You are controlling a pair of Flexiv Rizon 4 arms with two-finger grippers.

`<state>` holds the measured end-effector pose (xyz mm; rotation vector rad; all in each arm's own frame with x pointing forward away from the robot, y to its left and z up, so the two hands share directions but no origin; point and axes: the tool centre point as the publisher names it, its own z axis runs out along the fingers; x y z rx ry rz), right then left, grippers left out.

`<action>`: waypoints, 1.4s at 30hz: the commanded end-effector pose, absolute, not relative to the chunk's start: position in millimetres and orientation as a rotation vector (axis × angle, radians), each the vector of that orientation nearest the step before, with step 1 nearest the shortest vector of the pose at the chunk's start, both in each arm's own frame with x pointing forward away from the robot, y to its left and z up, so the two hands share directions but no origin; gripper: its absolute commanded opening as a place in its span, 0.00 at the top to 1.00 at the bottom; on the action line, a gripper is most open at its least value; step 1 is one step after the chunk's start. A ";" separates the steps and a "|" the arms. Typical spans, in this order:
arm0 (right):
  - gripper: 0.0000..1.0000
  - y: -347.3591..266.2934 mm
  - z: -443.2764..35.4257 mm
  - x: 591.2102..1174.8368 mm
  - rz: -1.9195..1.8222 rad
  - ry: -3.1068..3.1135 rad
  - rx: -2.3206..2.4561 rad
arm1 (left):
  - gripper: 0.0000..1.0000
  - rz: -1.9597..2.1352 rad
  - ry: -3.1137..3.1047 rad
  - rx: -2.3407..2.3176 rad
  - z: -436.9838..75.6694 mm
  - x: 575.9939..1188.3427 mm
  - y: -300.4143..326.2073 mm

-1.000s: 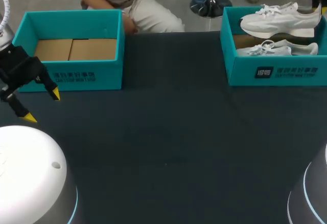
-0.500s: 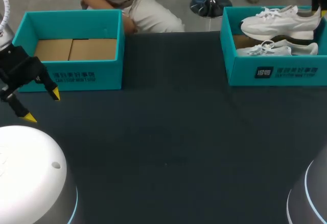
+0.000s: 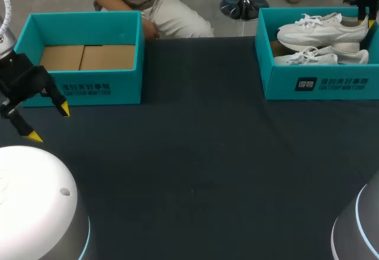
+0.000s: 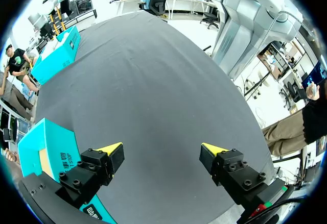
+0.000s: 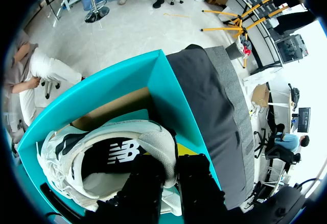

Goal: Take the shoe out of the shoebox, open the shoe tongue, remove and reinsert the insole, then place the shoe into the shoebox

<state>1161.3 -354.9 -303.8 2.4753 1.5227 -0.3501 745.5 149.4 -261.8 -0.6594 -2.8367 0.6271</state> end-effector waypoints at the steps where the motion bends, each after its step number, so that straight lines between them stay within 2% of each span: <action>1: 1.00 -357.6 -313.9 1168.4 -0.362 1.517 2.486 | 0.00 0.624 -2.838 -0.660 -262.1 744.9 149.7; 25: 1.00 -350.8 -359.7 1151.8 -0.381 1.479 2.515 | 0.00 0.624 -2.838 -0.660 -262.1 744.9 149.7; 26: 0.90 -350.8 -359.8 1151.3 -0.378 1.478 2.517 | 0.00 0.624 -2.838 -0.660 -262.1 744.9 149.7; 27: 0.67 -350.6 -359.5 1150.7 -0.372 1.477 2.519 | 0.00 0.624 -2.838 -0.660 -262.1 744.9 149.7; 28: 0.55 -350.1 -358.6 1150.3 -0.370 1.477 2.519 | 0.00 0.624 -2.838 -0.660 -262.1 744.9 149.7; 30: 0.50 -349.0 -355.9 1149.9 -0.362 1.475 2.514 | 0.00 0.624 -2.838 -0.660 -262.1 744.9 149.7; 31: 0.29 -348.9 -354.5 1149.8 -0.355 1.475 2.515 | 0.00 0.624 -2.838 -0.660 -262.1 744.9 149.7; 34: 0.15 -347.8 -347.6 1150.0 -0.332 1.470 2.512 | 0.00 0.624 -2.838 -0.660 -262.1 744.9 149.7; 35: 0.02 -347.4 -344.3 1150.5 -0.319 1.468 2.513 | 0.00 0.624 -2.838 -0.660 -262.1 744.9 149.7; 36: 0.00 -346.5 -338.3 1151.1 -0.293 1.466 2.517 | 0.00 0.624 -2.838 -0.660 -262.1 744.9 149.7; 42: 0.00 -338.9 -306.4 1155.0 -0.213 1.482 2.496 | 0.00 0.624 -2.838 -0.660 -262.1 744.9 149.7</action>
